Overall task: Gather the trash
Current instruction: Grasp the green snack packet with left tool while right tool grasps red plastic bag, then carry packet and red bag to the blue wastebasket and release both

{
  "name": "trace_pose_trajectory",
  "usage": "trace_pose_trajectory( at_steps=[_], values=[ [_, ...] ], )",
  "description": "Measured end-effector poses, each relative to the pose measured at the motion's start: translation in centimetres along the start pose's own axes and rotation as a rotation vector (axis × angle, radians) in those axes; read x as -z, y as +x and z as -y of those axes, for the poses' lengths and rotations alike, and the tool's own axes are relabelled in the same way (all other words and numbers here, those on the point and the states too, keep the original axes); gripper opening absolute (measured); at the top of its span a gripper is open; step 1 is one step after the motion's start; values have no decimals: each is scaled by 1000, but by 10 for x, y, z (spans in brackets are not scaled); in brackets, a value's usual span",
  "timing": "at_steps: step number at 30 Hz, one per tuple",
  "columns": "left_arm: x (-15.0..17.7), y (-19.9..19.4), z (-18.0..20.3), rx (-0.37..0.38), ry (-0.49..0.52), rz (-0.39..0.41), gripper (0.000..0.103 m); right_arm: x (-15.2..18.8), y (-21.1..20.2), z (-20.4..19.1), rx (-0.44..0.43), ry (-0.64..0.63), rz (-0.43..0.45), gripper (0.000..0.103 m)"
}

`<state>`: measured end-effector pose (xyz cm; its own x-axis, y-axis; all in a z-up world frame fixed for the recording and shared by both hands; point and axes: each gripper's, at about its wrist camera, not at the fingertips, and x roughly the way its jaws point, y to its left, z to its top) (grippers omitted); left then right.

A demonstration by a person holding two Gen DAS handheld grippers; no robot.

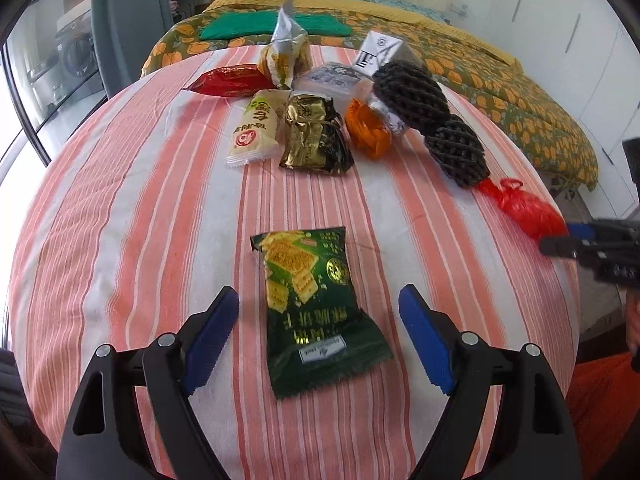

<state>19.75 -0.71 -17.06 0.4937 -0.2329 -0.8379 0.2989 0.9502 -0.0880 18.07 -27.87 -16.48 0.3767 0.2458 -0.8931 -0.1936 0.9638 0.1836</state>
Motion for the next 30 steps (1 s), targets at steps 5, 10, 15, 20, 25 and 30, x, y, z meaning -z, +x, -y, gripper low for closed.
trace_pose_trajectory(
  at_steps=[5, 10, 15, 20, 25, 30],
  values=[
    [9, -10, -4, 25, 13, 13, 82, 29, -15, -16, -112, 43, -3, 61],
    [5, -13, -10, 73, -10, 41, 82, 22, -27, -28, -38, -84, 48, 71],
    [4, -2, -3, 2, 20, 24, 81, 18, -20, -49, -52, -202, 8, 72],
    [1, 3, -8, -19, -2, 26, 75, 10, -2, -58, 23, -236, 13, 67],
    [0, 4, -7, -61, 13, 39, 51, 11, 1, -60, -10, -233, 5, 43],
    [0, 0, -11, -26, -17, 51, 39, 19, -26, -57, -71, -184, 94, 43]
  ],
)
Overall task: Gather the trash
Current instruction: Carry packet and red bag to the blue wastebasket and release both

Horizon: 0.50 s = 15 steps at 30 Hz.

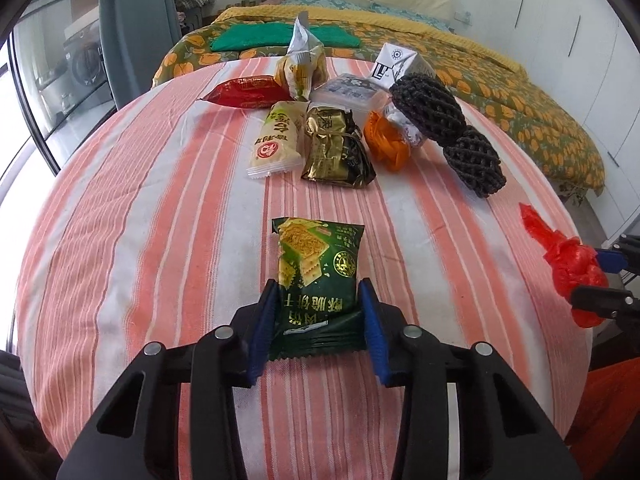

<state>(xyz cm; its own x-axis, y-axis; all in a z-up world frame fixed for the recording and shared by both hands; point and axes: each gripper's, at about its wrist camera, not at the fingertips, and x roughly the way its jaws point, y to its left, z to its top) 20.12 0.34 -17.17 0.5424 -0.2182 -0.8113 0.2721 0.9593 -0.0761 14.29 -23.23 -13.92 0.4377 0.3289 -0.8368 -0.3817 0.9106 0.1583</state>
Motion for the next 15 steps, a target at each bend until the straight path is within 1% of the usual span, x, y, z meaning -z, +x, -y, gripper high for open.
trace_pose_trajectory(
  at_steps=[3, 6, 9, 11, 15],
  values=[
    [2, -5, 4, 34, -2, 17, 38, 7, -18, 19, -45, 87, 71, 43],
    [4, -15, 13, 83, -3, 41, 37, 22, -37, 54, -47, 192, 134, 43],
    [4, -27, 35, 138, 4, 66, 37, 47, -55, 98, 3, 288, 166, 43],
    [2, -33, 55, 187, 15, 76, 37, 64, -63, 125, 42, 338, 166, 43],
    [-3, -35, 118, 298, 46, 64, 37, 88, -78, 178, 110, 425, 170, 43]
  ],
)
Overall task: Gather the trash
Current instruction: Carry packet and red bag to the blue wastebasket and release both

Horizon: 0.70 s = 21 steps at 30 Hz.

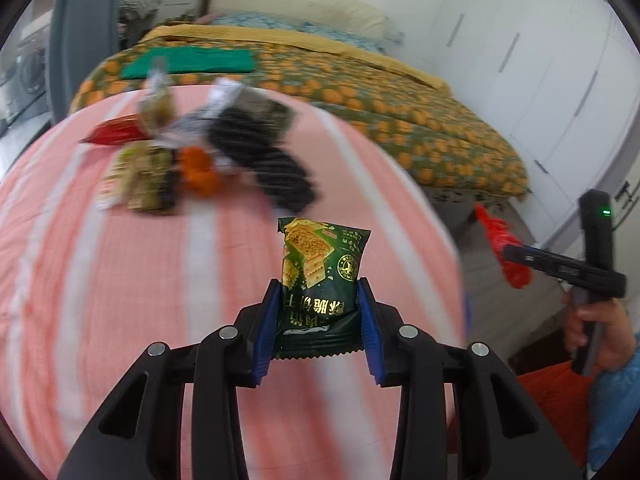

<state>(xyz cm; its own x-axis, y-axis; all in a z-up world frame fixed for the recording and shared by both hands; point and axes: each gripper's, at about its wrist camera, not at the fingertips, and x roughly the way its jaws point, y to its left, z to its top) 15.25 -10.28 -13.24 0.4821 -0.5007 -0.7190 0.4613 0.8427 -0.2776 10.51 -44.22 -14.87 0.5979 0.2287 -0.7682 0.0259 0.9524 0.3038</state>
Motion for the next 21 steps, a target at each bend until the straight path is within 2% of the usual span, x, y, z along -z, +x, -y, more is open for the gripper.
trace_pose_trajectory(
  at_steps=[5, 9, 14, 21],
  values=[
    [-11, 33, 100, 139, 105, -42, 37, -5, -5, 49, 52, 45, 30, 43],
    [-11, 75, 169, 184, 178, -98, 37, -3, 1, 83, 109, 64, 40, 43],
    [-3, 141, 215, 162, 199, -178, 37, 13, 21, 133, 146, 140, 24, 43],
    [12, 227, 241, 120, 206, -232, 37, 15, 36, 171, 96, 226, 4, 43]
  ],
)
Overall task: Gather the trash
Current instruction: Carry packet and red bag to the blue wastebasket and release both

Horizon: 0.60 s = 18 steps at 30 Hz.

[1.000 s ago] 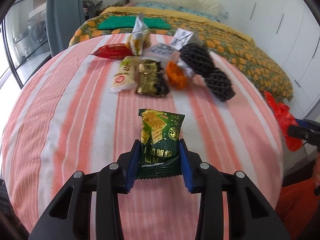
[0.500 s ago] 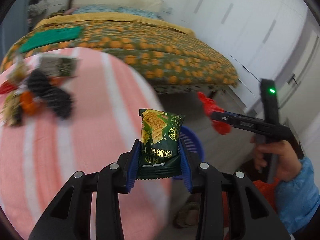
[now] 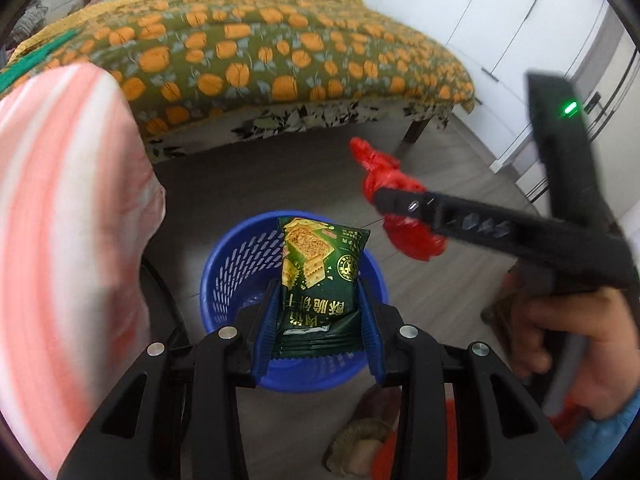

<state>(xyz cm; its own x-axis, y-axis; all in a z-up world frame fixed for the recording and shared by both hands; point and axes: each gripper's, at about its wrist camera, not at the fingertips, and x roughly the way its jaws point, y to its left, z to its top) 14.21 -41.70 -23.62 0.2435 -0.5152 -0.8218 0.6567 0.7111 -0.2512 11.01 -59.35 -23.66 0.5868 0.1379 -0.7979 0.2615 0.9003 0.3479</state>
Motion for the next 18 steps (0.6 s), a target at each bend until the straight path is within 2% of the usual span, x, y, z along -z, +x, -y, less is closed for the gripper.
trace_pose_trajectory(
  at_steps=[6, 7, 8, 9, 10, 14, 18],
  values=[
    [-2, 41, -5, -29, -10, -28, 39, -5, 7, 13, -33, 48, -14, 45],
    [-2, 47, -7, -35, -8, -31, 44, -6, 8, 14, -39, 52, -15, 46],
    [-3, 52, -8, -51, -7, -31, 53, -6, 10, 17, -46, 62, -18, 56],
    [-4, 57, -9, -67, -10, -28, 57, -7, 11, 18, -50, 74, -18, 71],
    [-3, 60, -11, -74, -17, -25, 61, -7, 11, 20, -54, 89, -14, 73],
    [-3, 59, -17, -68, -47, -21, 66, -10, 0, 27, -59, 125, 17, 73],
    [0, 34, -13, -31, -57, 5, 67, -15, -16, 26, -28, 126, 70, 74]
  ],
)
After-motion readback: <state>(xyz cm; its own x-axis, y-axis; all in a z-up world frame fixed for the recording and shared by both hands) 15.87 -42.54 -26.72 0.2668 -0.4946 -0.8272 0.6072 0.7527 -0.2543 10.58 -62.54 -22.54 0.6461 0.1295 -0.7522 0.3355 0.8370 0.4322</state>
